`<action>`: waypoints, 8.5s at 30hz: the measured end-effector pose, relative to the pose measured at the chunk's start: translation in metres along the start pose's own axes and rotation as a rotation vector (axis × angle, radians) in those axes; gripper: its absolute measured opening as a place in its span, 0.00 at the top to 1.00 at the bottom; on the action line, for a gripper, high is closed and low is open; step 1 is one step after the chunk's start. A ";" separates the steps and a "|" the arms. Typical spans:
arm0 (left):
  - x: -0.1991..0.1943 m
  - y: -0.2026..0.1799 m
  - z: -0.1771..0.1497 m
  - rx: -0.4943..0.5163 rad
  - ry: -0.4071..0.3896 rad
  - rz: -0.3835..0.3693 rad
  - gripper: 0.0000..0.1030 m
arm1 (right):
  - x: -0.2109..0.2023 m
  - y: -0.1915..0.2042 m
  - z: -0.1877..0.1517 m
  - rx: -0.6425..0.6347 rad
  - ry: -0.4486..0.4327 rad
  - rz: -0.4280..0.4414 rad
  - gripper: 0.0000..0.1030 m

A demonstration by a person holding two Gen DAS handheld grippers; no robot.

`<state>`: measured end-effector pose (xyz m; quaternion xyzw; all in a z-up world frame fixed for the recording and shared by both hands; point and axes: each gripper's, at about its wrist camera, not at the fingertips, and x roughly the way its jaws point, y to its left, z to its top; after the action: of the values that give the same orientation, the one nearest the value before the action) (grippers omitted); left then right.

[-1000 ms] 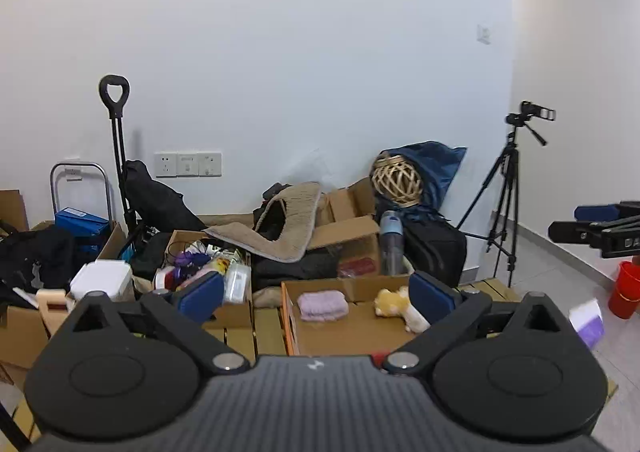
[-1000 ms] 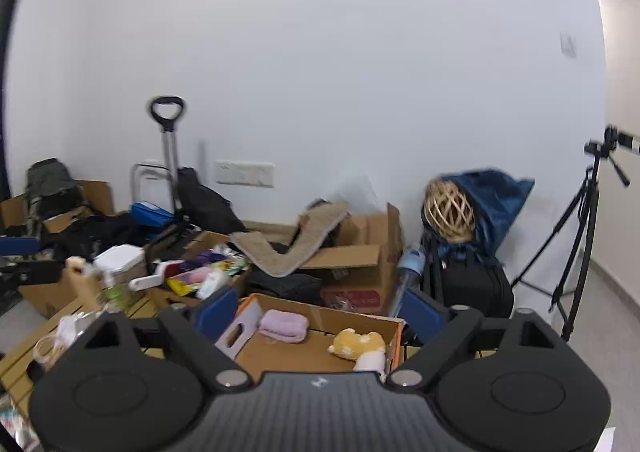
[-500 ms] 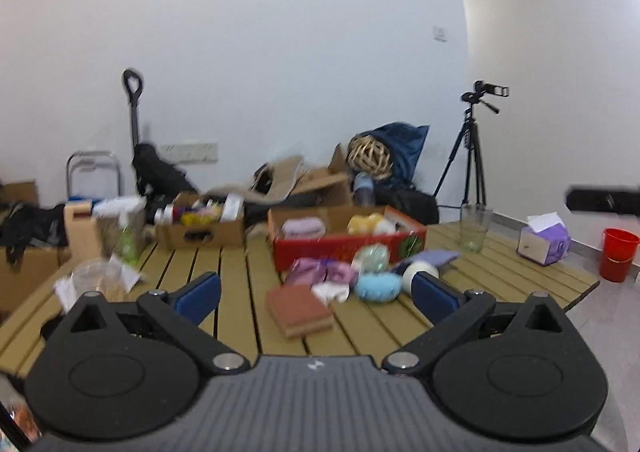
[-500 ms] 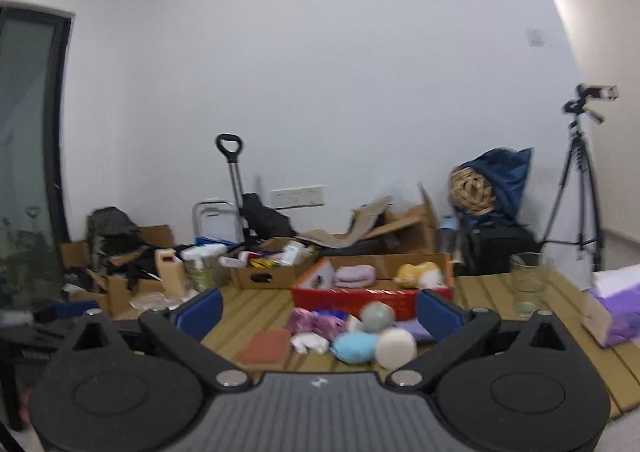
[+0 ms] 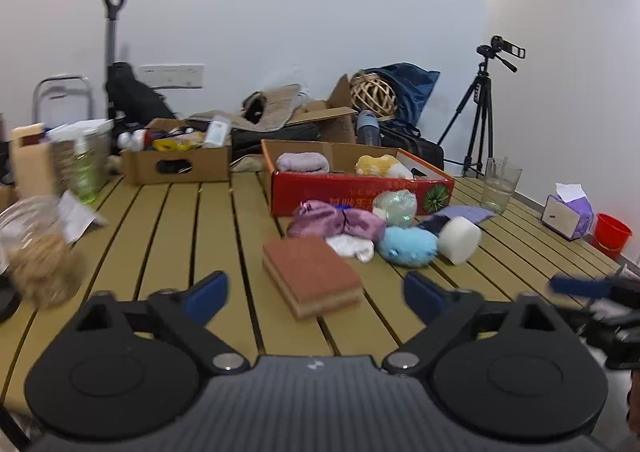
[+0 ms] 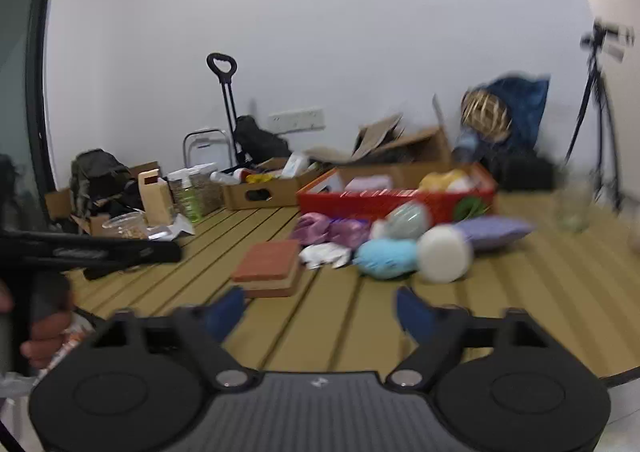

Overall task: Organize soft objects
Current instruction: 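Reach the right gripper to the pink sponge block and grasp it, then carry the pink sponge block with the right gripper into the box and release, then reach the right gripper to the purple satin scrunchie and grasp it, then carry the purple scrunchie with the right gripper into the box and release, then grasp the white foam cylinder with the right gripper while the left grasps the white cloth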

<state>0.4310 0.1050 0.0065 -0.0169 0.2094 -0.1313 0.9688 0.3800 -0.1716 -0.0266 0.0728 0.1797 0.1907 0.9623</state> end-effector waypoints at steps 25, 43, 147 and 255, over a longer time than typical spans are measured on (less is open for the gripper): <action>0.094 0.038 -0.012 -0.424 0.158 -0.211 0.53 | 0.152 -0.052 0.026 0.293 0.093 0.080 0.57; 0.103 0.011 -0.021 -0.360 0.187 -0.187 0.57 | 0.143 -0.066 0.004 0.361 0.181 0.179 0.65; 0.212 0.044 0.028 -0.416 0.152 -0.143 0.82 | 0.258 -0.079 0.066 0.085 0.237 0.100 0.72; 0.077 -0.079 -0.010 0.000 0.029 0.114 0.03 | 0.035 -0.110 0.009 0.032 0.127 -0.093 0.29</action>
<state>0.4748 0.0090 -0.0265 -0.0029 0.2241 -0.0764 0.9716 0.4512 -0.2595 -0.0519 0.0674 0.2466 0.1472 0.9555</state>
